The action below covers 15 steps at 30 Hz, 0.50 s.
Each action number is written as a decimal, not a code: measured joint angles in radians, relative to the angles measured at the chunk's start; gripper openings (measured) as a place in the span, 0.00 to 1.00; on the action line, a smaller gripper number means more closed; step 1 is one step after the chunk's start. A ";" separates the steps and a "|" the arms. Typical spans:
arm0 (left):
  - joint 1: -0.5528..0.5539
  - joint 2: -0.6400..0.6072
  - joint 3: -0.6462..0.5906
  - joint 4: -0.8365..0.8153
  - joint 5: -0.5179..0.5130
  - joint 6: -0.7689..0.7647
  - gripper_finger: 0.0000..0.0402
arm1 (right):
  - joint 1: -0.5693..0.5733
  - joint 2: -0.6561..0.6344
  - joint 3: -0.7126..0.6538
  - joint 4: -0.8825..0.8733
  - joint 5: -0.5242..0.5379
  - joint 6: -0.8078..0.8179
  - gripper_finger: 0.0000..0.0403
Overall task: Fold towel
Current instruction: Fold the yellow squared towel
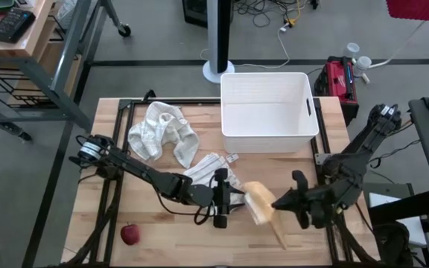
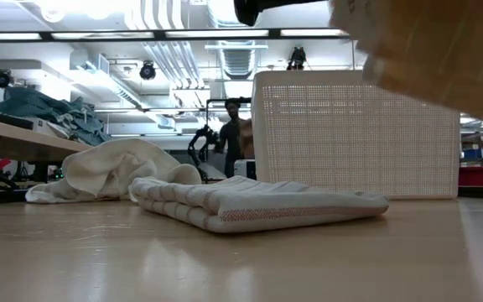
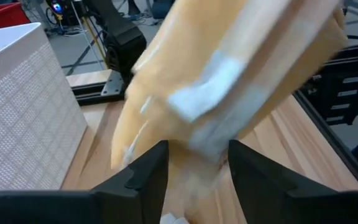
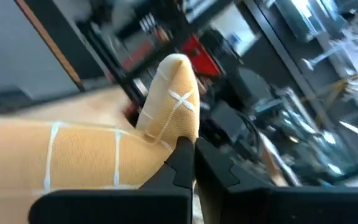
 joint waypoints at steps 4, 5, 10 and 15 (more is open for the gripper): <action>0.001 0.000 0.000 0.012 -0.003 0.000 0.42 | 0.000 -0.055 -0.016 0.005 -0.048 0.052 0.00; 0.002 0.000 0.000 0.023 -0.003 0.000 0.43 | 0.000 -0.061 -0.021 0.006 -0.048 0.056 0.00; 0.001 0.000 0.000 0.085 -0.002 0.025 0.41 | -0.001 -0.054 -0.043 0.007 -0.047 0.061 0.00; 0.001 0.000 0.000 0.101 0.010 0.026 0.40 | 0.000 -0.027 -0.048 0.008 -0.042 0.061 0.00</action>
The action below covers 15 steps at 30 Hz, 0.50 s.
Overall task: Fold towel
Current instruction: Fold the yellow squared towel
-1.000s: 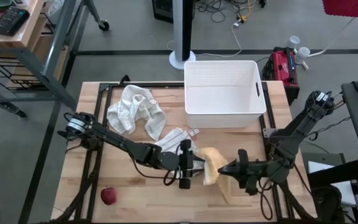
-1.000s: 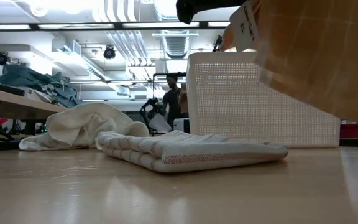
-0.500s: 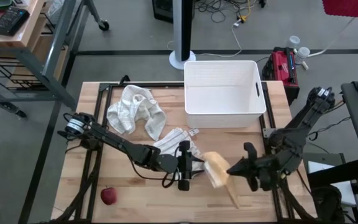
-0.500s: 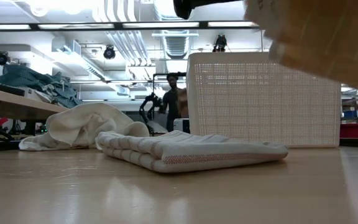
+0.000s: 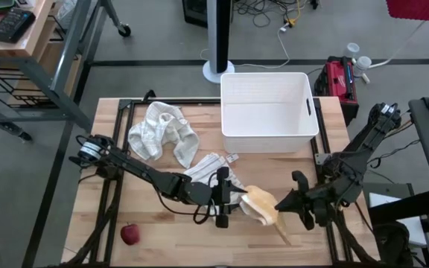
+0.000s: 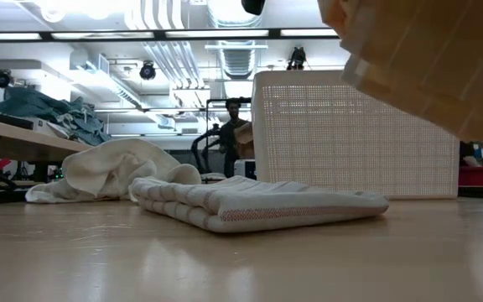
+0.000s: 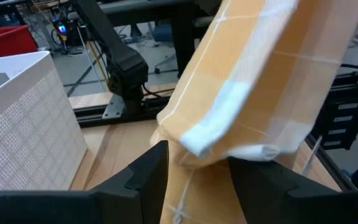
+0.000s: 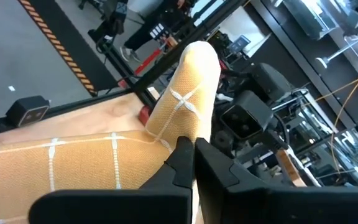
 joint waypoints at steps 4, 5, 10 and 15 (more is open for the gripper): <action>0.000 0.000 0.000 0.019 0.001 0.008 0.40 | 0.000 0.005 0.000 0.002 0.003 0.007 0.00; 0.000 0.000 0.000 0.028 0.001 0.015 0.40 | 0.000 0.006 0.000 0.002 0.003 0.007 0.00; -0.002 0.000 0.000 0.090 0.025 0.056 0.42 | 0.000 0.006 0.000 0.002 0.003 0.011 0.00; -0.002 0.000 0.000 0.097 0.033 0.063 0.43 | 0.000 0.006 0.000 0.003 0.003 0.018 0.00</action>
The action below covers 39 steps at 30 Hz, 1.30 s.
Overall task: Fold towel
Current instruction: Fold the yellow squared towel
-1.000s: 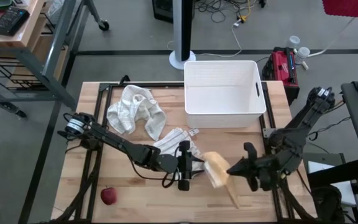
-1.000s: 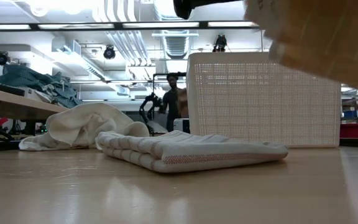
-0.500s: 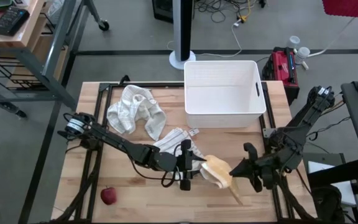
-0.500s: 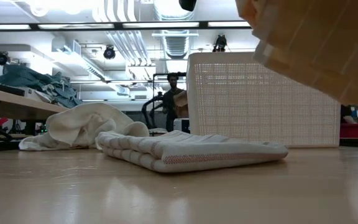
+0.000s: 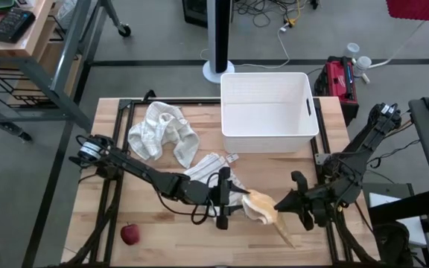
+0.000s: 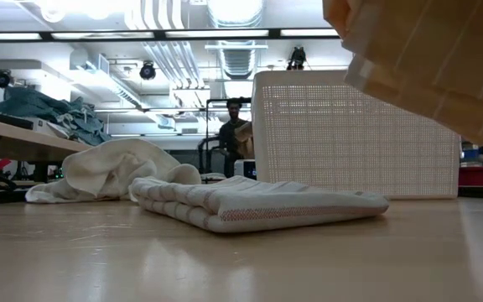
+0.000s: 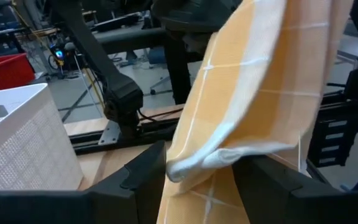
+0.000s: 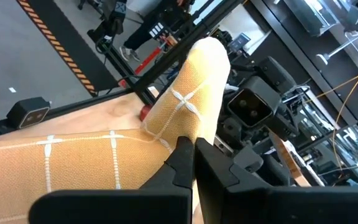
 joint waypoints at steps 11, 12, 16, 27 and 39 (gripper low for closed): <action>-0.003 0.000 0.000 0.111 0.024 0.115 0.11 | -0.014 0.000 0.000 0.009 0.010 0.045 0.00; -0.004 0.000 0.000 0.110 0.011 0.121 0.06 | -0.022 0.000 0.000 0.011 0.031 0.079 0.00; -0.007 -0.001 0.000 0.122 -0.111 0.128 0.02 | -0.067 0.000 0.000 -0.006 0.133 0.267 0.00; -0.021 -0.089 0.033 0.098 -0.498 0.147 0.01 | -0.137 -0.041 0.000 -0.091 0.188 0.467 0.13; -0.042 -0.103 0.227 -0.251 -0.609 0.111 0.00 | -0.137 -0.061 0.000 -0.146 0.278 0.565 0.41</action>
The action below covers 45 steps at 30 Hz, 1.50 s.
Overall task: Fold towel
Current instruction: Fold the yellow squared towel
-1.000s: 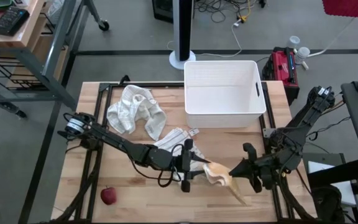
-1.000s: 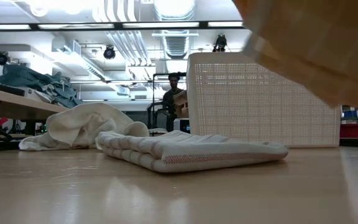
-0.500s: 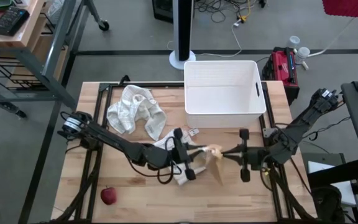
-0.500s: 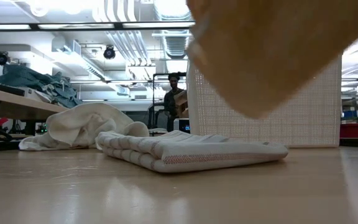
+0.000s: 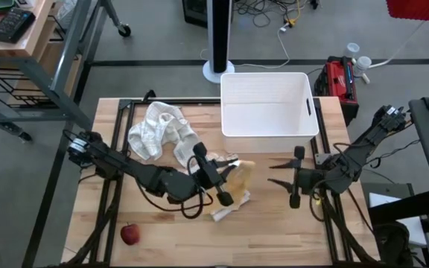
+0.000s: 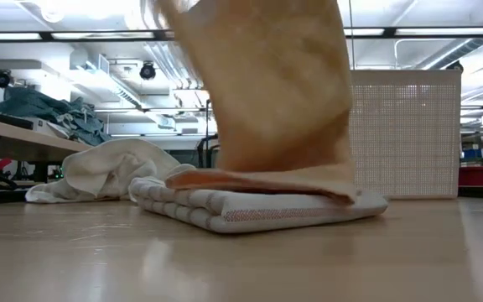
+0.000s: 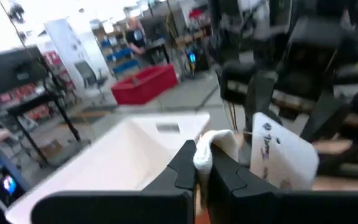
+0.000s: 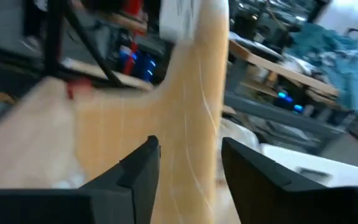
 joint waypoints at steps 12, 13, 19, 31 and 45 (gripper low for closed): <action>0.005 0.031 0.053 -0.137 0.354 0.011 0.01 | -0.003 0.243 0.048 0.383 -0.028 -0.145 0.44; 0.006 0.031 0.053 -0.137 0.355 0.011 0.01 | -0.003 0.254 0.063 0.385 -0.042 -0.145 0.44; 0.006 0.031 0.053 -0.152 0.401 0.034 0.02 | -0.009 0.323 0.120 0.375 -0.068 -0.148 0.42; 0.000 0.031 0.053 -0.151 0.445 0.036 0.03 | -0.014 0.355 0.130 0.378 0.042 -0.228 0.02; -0.002 0.031 0.052 -0.190 0.445 0.032 0.02 | 0.015 0.348 0.130 0.355 0.100 -0.215 0.16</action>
